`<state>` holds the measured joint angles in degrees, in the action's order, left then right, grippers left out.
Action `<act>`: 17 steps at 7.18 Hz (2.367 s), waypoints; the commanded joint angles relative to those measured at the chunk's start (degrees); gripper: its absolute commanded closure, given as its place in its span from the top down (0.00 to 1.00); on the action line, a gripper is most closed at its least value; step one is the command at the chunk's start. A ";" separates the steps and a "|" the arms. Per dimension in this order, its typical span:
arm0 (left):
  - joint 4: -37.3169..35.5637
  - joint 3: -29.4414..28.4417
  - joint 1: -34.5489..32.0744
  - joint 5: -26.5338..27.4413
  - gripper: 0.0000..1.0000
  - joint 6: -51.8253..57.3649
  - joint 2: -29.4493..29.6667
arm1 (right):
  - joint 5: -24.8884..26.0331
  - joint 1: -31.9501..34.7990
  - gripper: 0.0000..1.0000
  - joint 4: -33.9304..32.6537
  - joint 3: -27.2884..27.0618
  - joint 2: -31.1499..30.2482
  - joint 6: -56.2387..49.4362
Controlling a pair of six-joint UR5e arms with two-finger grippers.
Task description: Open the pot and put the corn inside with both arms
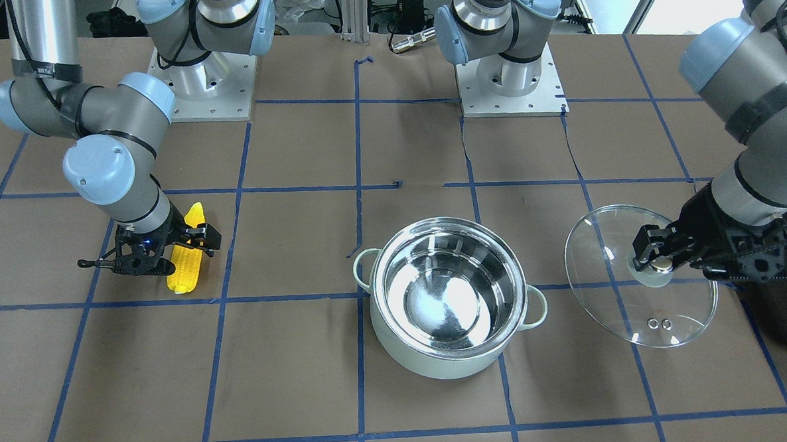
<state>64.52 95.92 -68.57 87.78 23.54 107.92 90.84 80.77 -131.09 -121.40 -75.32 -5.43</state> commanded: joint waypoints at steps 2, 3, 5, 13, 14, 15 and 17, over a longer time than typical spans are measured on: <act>-7.39 2.87 0.46 0.11 0.05 -1.46 5.54 | -0.14 0.00 0.09 -0.31 0.89 0.18 0.42; -8.00 3.39 0.54 0.29 0.05 -1.21 5.98 | -0.31 0.17 0.07 0.56 4.21 -0.34 3.21; -8.71 3.58 0.72 0.99 0.05 -1.48 6.43 | -0.31 4.54 0.07 11.67 16.65 -0.70 10.15; -8.71 3.84 1.16 4.15 0.85 -1.48 7.13 | -1.10 35.05 0.13 29.93 61.27 21.87 33.65; -8.71 3.92 1.16 4.24 0.93 -1.48 7.13 | -1.10 36.11 0.15 28.71 61.28 22.76 32.95; -8.71 3.84 1.16 4.24 0.96 -1.56 7.13 | -1.19 36.90 0.17 26.78 61.37 23.64 32.86; -6.79 3.14 0.11 4.51 1.00 -3.22 3.99 | -2.93 37.87 0.24 25.54 61.19 24.70 32.25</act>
<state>56.46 99.37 -67.85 92.15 21.40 113.74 89.06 117.77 -104.57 -60.12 -51.32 27.29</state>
